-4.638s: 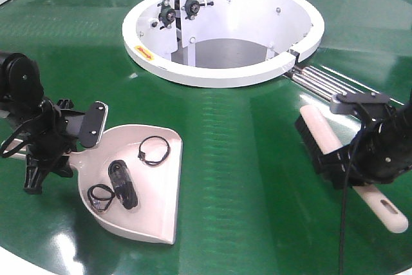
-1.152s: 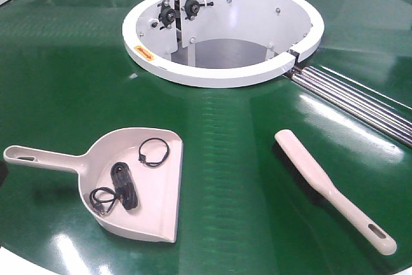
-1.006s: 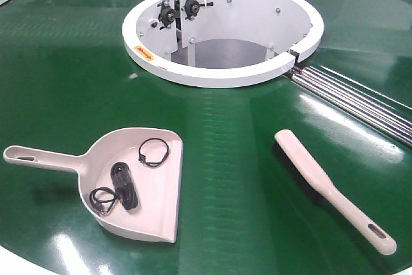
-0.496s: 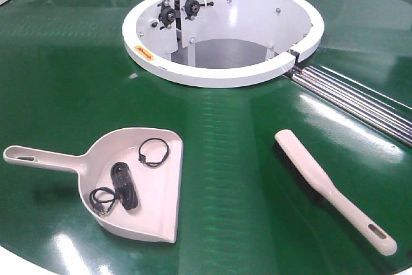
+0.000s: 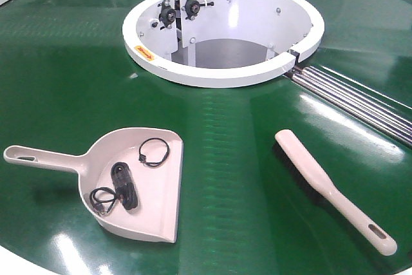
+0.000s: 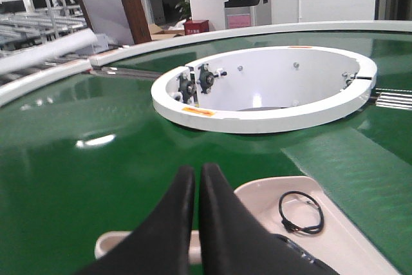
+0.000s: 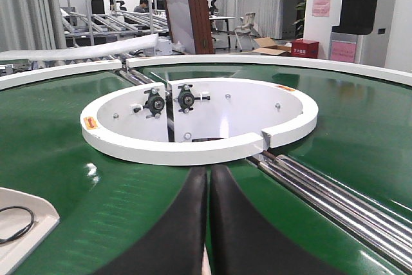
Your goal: Clean and inspect green conveyor with broom and dustpan
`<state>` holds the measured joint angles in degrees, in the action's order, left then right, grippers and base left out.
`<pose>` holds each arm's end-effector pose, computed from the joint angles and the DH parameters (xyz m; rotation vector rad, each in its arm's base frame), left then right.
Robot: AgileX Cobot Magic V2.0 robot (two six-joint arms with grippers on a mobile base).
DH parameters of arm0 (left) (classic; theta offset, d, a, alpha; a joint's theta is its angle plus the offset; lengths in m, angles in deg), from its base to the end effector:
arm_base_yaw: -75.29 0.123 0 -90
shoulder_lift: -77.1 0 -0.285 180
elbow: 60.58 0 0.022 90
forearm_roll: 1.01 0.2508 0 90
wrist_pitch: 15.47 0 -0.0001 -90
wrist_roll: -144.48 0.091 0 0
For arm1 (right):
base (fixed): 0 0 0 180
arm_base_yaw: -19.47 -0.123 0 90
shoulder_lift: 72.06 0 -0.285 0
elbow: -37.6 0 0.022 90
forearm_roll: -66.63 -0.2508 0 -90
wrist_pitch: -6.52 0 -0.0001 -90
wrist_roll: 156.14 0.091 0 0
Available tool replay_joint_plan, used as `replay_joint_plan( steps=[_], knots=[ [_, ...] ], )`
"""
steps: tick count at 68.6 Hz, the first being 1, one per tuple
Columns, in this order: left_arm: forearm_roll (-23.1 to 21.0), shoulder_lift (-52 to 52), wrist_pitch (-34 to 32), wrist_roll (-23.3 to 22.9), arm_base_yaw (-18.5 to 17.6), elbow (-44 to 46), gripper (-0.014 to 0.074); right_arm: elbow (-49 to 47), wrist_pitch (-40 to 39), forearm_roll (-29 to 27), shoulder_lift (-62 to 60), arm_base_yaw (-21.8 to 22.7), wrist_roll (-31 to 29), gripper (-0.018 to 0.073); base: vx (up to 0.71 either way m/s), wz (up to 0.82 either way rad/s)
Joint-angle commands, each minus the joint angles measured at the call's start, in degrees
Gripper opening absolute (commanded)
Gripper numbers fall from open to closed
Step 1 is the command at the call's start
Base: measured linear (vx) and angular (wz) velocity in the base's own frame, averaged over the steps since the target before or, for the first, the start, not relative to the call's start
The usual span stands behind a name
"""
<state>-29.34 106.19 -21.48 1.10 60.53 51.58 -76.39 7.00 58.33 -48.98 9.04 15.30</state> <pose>0.0915 -0.0195 0.2505 0.2834 1.5742 -0.0462 0.0779 0.0145 0.2613 -0.1467 1.5580 0.1407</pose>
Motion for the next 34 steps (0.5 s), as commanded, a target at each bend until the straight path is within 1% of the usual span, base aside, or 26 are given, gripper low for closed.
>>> replay_joint_plan(
  steps=[1,5,6,8,9,11,12,16,17,18,21,34],
  knots=[
    [3.7,-3.0,-4.7,-8.7,1.8,-1.6,-0.0008,-1.5,-4.5,0.1,1.0,-0.1,-0.1,-0.0009,0.0,0.0],
    [9.7,-5.9,-4.5,-17.8,3.7,-4.8,-0.0008,-1.5,-4.5,0.1,1.0,-0.1,-0.1,-0.0009,0.0,0.0],
    [12.2,-6.9,-4.4,-20.8,4.4,-5.5,-0.0008,-1.5,-4.5,0.1,1.0,-0.1,-0.1,-0.0009,0.0,0.0],
    [15.5,-8.2,-4.4,-24.6,5.3,-7.2,-0.0008,-1.5,-4.5,0.1,1.0,-0.1,-0.1,-0.0009,0.0,0.0],
    [17.9,-9.1,-4.4,-27.4,6.0,-8.2,-0.0008,-1.5,-4.5,0.1,1.0,-0.1,-0.1,-0.0009,0.0,0.0],
    [21.2,-10.5,-4.4,-30.8,6.8,-9.5,-0.0008,-1.5,-4.5,0.1,1.0,-0.1,-0.1,-0.0009,0.0,0.0],
    [23.5,-11.0,-4.4,-33.0,7.4,-10.5,-0.0008,-1.5,-4.5,0.1,1.0,-0.1,-0.1,-0.0009,0.0,0.0],
    [29.5,-13.3,-4.4,-38.3,8.6,-12.9,-0.0008,-1.5,-4.5,0.1,1.0,-0.1,-0.1,-0.0009,0.0,0.0],
    [30.3,-13.7,-3.8,-39.2,8.8,-13.0,-0.0008,-1.5,-4.5,0.1,1.0,-0.1,-0.1,-0.0009,0.0,0.0],
    [31.2,-14.2,-1.8,-40.4,9.0,-12.9,-0.0008,-1.5,-4.5,0.1,1.0,-0.1,-0.1,-0.0009,0.0,0.0],
    [31.8,-15.2,0.7,-41.9,9.4,-12.7,-0.0008,-1.5,-4.5,0.1,1.0,-0.1,-0.1,-0.0009,0.0,0.0],
    [31.8,-22.0,6.8,-41.1,9.5,-12.8,-0.0008,-1.5,-4.4,0.1,1.0,-0.1,-0.1,-0.001,0.0,0.0]
  ],
)
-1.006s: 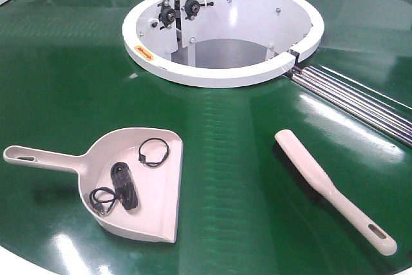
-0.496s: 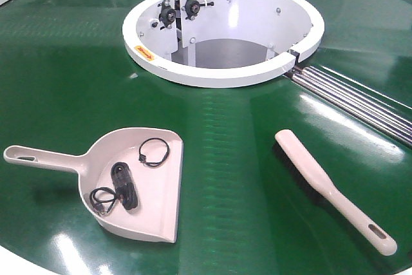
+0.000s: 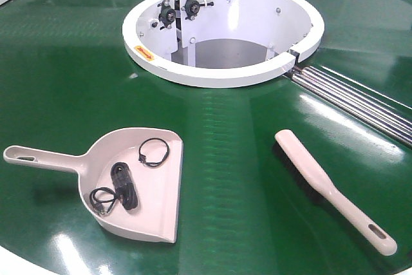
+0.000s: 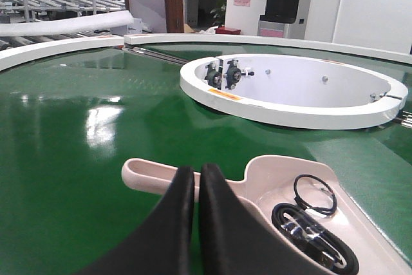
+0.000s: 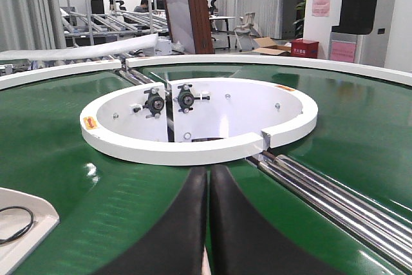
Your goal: Clean and inspect green conveyor with broom and dustpan
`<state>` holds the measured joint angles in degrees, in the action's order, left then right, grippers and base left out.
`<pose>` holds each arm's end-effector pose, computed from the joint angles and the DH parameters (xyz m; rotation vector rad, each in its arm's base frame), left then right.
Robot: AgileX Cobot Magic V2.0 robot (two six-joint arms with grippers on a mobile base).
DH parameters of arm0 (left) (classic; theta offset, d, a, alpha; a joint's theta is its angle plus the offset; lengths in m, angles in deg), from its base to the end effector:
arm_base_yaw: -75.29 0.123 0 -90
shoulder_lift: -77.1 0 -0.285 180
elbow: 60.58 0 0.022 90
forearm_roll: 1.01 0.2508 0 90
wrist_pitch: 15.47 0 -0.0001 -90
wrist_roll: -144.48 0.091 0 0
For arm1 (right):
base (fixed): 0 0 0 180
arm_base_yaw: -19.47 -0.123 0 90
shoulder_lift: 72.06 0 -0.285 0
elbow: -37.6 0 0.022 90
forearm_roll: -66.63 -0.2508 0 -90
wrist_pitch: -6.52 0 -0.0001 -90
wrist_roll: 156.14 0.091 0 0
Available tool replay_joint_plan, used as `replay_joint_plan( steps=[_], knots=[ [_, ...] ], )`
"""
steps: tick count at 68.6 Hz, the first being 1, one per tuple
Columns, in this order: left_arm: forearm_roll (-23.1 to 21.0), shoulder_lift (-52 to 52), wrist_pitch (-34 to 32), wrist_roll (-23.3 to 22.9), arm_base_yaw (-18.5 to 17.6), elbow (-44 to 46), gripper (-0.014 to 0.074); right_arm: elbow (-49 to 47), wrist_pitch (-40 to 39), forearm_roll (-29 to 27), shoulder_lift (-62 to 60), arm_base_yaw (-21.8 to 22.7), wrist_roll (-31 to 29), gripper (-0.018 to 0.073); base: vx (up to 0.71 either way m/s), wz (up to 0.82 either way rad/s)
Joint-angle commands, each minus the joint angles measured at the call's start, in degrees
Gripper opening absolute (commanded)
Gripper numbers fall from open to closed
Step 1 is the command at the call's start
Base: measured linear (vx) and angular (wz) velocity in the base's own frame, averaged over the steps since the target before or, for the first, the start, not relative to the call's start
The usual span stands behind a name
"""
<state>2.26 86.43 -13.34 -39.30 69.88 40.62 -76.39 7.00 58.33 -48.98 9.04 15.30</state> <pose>0.0595 -0.0054 0.1989 0.0657 1.5745 -0.0794 0.0779 0.0145 0.2613 -0.1467 1.5580 0.1407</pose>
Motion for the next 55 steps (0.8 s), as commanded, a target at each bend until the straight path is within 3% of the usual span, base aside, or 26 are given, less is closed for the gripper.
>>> replay_joint_plan(
  steps=[1,13,20,29,55],
  knots=[
    [0.2,-2.8,-1.1,-0.7,0.1,-1.8,-0.0008,-1.5,-4.4,0.1,1.0,-0.1,-0.1,-0.001,0.0,0.0],
    [-3.3,-3.1,-1.0,0.1,-0.2,-1.8,-0.0008,-1.5,-4.4,0.1,1.0,-0.1,-0.1,-0.001,0.0,0.0],
    [-5.4,-3.1,-1.0,3.8,-1.6,-1.9,-0.0008,-1.5,-4.4,0.1,1.0,-0.1,-0.1,-0.001,0.0,0.0],
    [-5.4,-3.1,-1.4,3.8,-3.6,-1.9,-0.0008,-1.5,-4.4,0.1,1.0,-0.1,-0.1,-0.001,0.0,0.0],
    [-5.4,-3.1,-1.4,3.8,-3.5,-1.8,-0.0008,-1.5,-4.4,0.1,1.0,-0.1,-0.1,-0.001,0.0,0.0]
  ],
)
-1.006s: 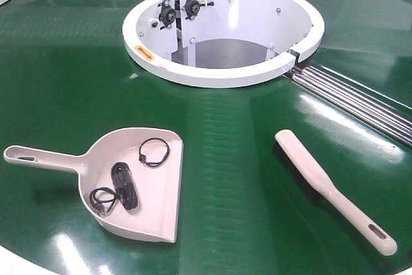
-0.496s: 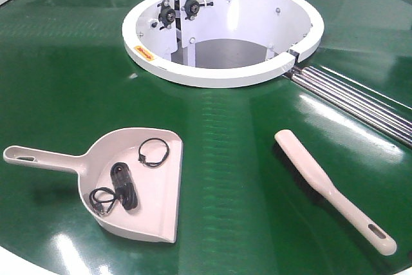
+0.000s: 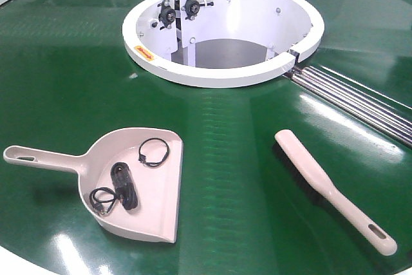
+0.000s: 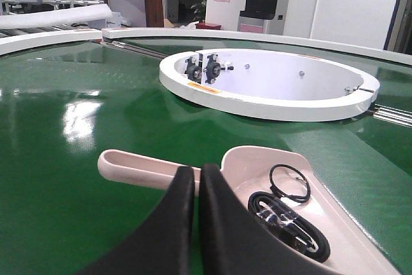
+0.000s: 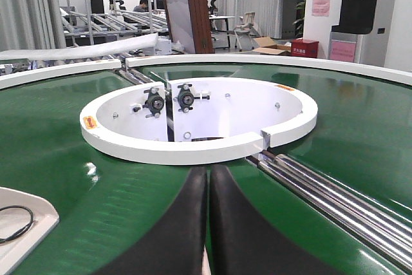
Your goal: Clean and inspect green conveyor with broom and dustpan
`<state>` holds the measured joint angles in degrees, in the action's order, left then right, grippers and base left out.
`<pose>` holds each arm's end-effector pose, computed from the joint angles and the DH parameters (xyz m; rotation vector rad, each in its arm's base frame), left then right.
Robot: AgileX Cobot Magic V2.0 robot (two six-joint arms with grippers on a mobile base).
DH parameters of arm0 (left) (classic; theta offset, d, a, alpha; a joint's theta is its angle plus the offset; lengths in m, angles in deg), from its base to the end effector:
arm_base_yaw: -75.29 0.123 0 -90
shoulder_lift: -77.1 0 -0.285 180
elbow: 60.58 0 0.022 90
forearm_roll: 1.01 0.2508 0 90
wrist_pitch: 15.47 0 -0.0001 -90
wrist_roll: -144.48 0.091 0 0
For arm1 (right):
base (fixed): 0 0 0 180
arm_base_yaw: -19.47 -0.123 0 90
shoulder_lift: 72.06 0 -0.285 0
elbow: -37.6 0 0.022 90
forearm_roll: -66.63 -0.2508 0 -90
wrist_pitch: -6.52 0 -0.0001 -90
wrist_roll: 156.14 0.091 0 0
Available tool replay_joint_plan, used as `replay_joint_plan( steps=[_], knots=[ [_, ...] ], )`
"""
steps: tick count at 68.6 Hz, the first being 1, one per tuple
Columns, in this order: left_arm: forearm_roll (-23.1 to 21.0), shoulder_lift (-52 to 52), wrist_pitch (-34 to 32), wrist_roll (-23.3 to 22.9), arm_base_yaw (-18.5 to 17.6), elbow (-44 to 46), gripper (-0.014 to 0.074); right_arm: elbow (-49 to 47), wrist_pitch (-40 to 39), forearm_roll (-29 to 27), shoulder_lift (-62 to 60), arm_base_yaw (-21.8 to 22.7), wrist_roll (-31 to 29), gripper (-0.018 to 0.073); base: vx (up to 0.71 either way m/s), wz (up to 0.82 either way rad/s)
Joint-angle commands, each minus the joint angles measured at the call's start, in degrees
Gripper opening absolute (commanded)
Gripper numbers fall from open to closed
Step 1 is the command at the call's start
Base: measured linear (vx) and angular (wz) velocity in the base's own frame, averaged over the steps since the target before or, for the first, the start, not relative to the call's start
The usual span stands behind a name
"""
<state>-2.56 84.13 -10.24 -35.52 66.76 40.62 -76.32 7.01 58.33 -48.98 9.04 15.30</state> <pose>0.0560 -0.0086 0.1963 0.0989 1.5879 -0.1391 0.0779 0.0145 0.2609 -0.1469 1.5594 0.1406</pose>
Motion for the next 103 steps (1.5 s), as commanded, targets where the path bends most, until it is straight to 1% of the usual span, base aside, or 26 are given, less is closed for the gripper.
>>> replay_joint_plan(
  steps=[1,36,42,45,48,52,57,59,63,72,103],
  knots=[
    [-0.6,-0.8,-4.5,0.0,-0.4,-1.8,-0.0008,-1.6,-4.4,0.1,1.0,-0.1,-0.1,-0.001,0.0,0.0],
    [-0.6,-0.8,-4.5,0.0,-0.4,-1.8,-0.0008,-1.5,-4.6,0.1,1.0,-0.1,-0.1,-0.001,0.0,0.0],
    [-0.6,-0.8,-4.5,0.0,-0.4,-1.8,-0.0008,2.0,-5.6,0.8,-1.9,1.7,-1.3,-0.001,0.0,0.0],
    [-0.6,-0.8,-4.5,0.0,-0.4,-1.8,-0.0008,4.2,-5.6,1.1,-3.6,3.9,-0.2,-0.001,0.0,0.0],
    [-0.6,-0.8,-4.5,0.0,-0.4,-1.8,-0.0008,6.5,-5.1,2.0,-5.9,6.0,2.4,-0.001,0.0,0.0],
    [-0.6,-0.8,-4.5,0.0,-0.4,-1.8,-0.0008,9.7,-3.7,6.3,-8.8,7.9,6.7,-0.001,0.0,0.0],
    [-0.6,-0.8,-4.5,0.0,-0.4,-1.8,-0.0008,13.0,-2.6,12.2,-12.4,8.3,12.5,-0.001,0.0,0.0],
    [-0.6,-0.8,-4.5,0.0,-0.4,-1.8,-0.0008,14.0,-2.6,13.5,-13.9,8.3,14.5,-0.001,0.0,0.0],
    [-0.6,-0.8,-4.5,0.0,-0.4,-1.8,-0.0008,13.9,0.8,13.7,-17.0,8.3,16.7,-0.001,0.0,0.0],
    [-0.6,-0.8,-4.5,0.0,-0.4,-1.7,-0.0008,13.9,-0.1,13.6,-16.9,8.1,16.8,-0.001,0.0,0.0],
    [-0.6,-0.8,-4.5,0.0,-0.4,-1.7,-0.0008,13.9,0.5,13.6,-16.9,8.1,16.9,-0.001,0.0,0.0]
  ],
)
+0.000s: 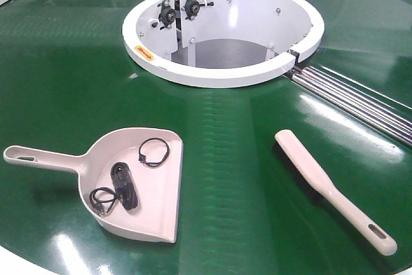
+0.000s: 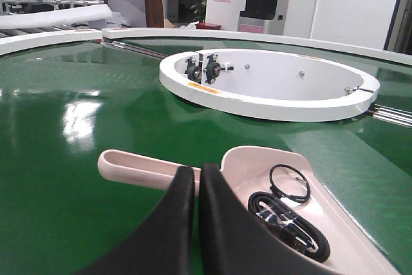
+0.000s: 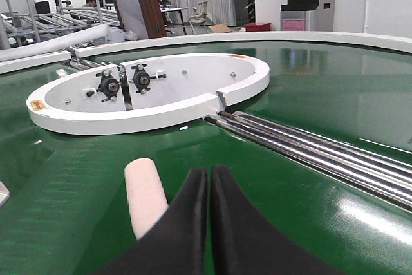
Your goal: Clean and inspect green conveyor with broom and dustpan
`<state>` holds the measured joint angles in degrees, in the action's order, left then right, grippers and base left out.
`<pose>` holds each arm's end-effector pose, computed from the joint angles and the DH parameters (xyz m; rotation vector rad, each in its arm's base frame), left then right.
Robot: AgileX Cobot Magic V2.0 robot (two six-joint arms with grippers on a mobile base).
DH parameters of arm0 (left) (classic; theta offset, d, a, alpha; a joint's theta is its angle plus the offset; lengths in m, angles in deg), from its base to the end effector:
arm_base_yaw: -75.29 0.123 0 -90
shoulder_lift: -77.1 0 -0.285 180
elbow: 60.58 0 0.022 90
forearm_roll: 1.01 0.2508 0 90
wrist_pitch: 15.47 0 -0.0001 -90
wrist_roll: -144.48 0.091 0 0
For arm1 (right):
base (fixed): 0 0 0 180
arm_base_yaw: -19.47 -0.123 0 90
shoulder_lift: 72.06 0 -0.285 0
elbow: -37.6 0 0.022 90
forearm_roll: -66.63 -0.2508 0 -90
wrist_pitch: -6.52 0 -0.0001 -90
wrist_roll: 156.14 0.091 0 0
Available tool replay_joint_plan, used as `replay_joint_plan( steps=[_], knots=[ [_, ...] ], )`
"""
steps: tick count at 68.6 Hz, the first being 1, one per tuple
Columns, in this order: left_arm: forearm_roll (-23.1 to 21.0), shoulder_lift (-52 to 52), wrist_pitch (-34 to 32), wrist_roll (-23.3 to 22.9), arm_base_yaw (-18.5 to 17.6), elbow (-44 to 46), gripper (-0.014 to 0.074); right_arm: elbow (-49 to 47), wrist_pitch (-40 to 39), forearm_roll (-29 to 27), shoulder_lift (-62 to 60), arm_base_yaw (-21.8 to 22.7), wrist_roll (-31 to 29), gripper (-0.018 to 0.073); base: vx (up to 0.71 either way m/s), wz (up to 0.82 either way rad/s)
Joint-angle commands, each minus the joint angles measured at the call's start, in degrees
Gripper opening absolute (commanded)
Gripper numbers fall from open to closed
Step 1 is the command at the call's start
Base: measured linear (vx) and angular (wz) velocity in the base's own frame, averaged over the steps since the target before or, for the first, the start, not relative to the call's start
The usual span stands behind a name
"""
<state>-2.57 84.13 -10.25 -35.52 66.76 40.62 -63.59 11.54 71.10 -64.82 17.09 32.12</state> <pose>0.0560 -0.0086 0.1963 0.0987 1.5877 -0.1392 0.0569 0.0017 0.1964 0.0251 1.5896 0.0788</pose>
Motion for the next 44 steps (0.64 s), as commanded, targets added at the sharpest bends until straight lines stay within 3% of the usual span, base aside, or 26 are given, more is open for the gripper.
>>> replay_joint_plan(
  steps=[1,44],
  knots=[
    [-0.6,-0.8,-4.5,0.0,-0.4,-1.7,-0.0008,1.2,-4.1,0.8,-1.1,0.0,0.0,-0.001,0.0,0.0],
    [-0.6,-0.8,-4.5,0.0,-0.4,-1.7,-0.0008,1.2,-4.1,0.8,-1.1,0.0,0.0,-0.001,0.0,0.0]
  ],
)
